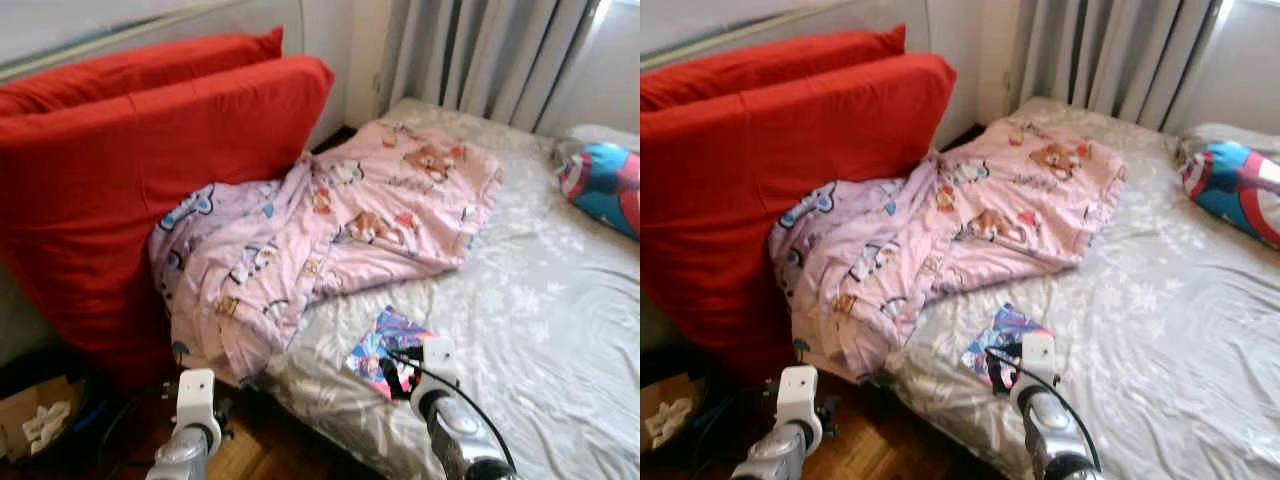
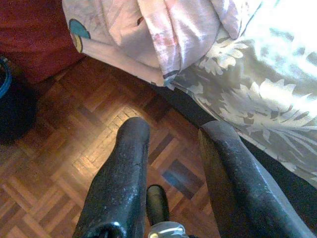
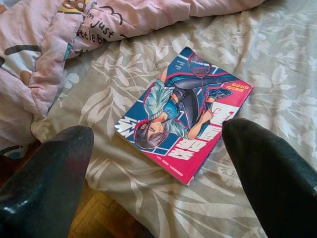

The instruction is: Clean up the room

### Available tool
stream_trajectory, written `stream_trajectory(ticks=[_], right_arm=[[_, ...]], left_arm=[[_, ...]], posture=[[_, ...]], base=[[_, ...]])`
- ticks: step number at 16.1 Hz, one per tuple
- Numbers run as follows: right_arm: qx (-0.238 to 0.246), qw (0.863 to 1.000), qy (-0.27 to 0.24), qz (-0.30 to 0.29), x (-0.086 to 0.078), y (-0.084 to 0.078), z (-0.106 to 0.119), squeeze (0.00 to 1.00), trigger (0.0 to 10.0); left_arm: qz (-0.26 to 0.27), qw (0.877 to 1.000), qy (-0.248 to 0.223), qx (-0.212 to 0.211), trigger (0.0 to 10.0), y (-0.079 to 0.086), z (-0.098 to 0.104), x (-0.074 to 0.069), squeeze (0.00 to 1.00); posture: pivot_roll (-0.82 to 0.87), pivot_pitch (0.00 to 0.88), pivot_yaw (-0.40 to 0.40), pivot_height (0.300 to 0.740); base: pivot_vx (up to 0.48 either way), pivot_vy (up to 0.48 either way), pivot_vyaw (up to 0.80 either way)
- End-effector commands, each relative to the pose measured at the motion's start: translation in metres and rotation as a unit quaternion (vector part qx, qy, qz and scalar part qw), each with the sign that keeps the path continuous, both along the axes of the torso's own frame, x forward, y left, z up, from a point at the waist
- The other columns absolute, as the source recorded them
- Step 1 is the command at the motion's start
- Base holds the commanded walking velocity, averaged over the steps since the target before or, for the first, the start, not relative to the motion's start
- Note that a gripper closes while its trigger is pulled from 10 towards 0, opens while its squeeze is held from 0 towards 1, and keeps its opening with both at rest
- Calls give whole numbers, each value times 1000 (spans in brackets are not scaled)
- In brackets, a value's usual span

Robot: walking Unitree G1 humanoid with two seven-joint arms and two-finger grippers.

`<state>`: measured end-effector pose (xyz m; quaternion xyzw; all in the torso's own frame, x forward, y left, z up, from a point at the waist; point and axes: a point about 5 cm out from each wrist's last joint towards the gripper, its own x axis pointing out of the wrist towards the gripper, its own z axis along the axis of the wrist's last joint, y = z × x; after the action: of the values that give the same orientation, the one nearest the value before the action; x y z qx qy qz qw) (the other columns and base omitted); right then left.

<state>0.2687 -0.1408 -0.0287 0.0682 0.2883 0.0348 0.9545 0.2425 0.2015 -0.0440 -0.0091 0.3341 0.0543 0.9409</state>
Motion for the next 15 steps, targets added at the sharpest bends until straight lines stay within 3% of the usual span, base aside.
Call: stream_trajectory(ticks=[1,9,12,15], right_arm=[[1,1000,0,-4,-1,-1,0,0,10000],[-1,1000,5,-5,-3,-2,-2,0,10000],[-2,1000,8,-3,-4,-2,-3,0,10000],[-3,1000,10,0,-5,-2,-4,0,10000]], left_arm=[[-2,1000,8,7,10000,2,-3,-4,0],[-2,1000,1,3,10000,-1,-2,-2,0],[-4,1000,-1,3,10000,-3,-1,-2,0],[-8,1000,-5,6,10000,-3,-1,-1,0]], posture=[[-119,70,-35,740],[-121,50,-33,740],[-120,41,-34,740],[-120,34,-34,740]], base=[[0,0,0],[0,0,0],[0,420,0],[0,0,0]])
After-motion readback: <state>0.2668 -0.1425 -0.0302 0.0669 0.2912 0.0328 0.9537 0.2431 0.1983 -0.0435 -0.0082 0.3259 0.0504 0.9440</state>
